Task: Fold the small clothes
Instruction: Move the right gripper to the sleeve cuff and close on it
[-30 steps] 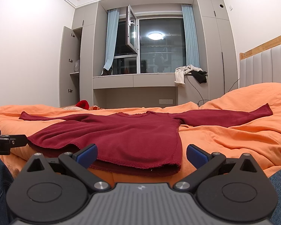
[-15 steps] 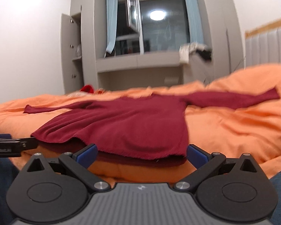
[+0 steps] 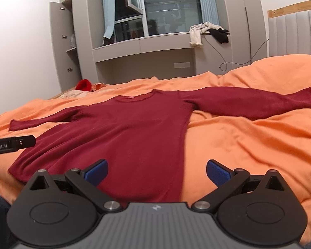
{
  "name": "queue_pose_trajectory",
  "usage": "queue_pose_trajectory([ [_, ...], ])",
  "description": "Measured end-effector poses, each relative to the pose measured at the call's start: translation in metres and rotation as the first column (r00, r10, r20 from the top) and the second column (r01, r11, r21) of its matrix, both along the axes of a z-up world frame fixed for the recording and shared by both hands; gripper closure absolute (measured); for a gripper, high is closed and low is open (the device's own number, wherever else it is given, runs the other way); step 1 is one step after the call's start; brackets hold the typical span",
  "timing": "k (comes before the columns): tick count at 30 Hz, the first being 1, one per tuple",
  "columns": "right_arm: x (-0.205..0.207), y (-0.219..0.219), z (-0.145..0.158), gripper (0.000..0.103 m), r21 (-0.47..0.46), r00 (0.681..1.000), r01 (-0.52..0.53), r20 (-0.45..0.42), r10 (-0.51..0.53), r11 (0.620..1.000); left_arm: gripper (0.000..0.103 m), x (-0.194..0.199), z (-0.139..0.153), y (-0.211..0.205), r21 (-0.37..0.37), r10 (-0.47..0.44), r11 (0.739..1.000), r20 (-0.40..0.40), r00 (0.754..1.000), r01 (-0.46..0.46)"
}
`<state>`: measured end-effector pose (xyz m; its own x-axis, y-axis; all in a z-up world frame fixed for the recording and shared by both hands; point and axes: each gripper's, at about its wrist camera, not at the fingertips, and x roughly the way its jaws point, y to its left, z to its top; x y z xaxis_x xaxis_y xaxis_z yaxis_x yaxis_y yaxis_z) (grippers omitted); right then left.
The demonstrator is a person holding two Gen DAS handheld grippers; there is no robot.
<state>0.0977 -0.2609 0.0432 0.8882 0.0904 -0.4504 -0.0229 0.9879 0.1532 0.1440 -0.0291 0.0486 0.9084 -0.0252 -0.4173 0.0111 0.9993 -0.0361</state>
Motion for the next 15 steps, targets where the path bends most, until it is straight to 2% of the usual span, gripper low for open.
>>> queue_pose_trajectory([
  [11,0.071,-0.055,0.002,0.000,-0.012,0.995,0.078,-0.067,-0.078,0.997,0.001,0.095,0.006,-0.049,0.043,-0.058,0.997,-0.050,0.997,0.060],
  [15,0.098,-0.076,0.004,0.000,-0.026,0.993,0.104,-0.056,-0.106,0.994,0.001,0.128,0.000,-0.071,0.085,-0.093,0.992,-0.068,0.993,0.098],
])
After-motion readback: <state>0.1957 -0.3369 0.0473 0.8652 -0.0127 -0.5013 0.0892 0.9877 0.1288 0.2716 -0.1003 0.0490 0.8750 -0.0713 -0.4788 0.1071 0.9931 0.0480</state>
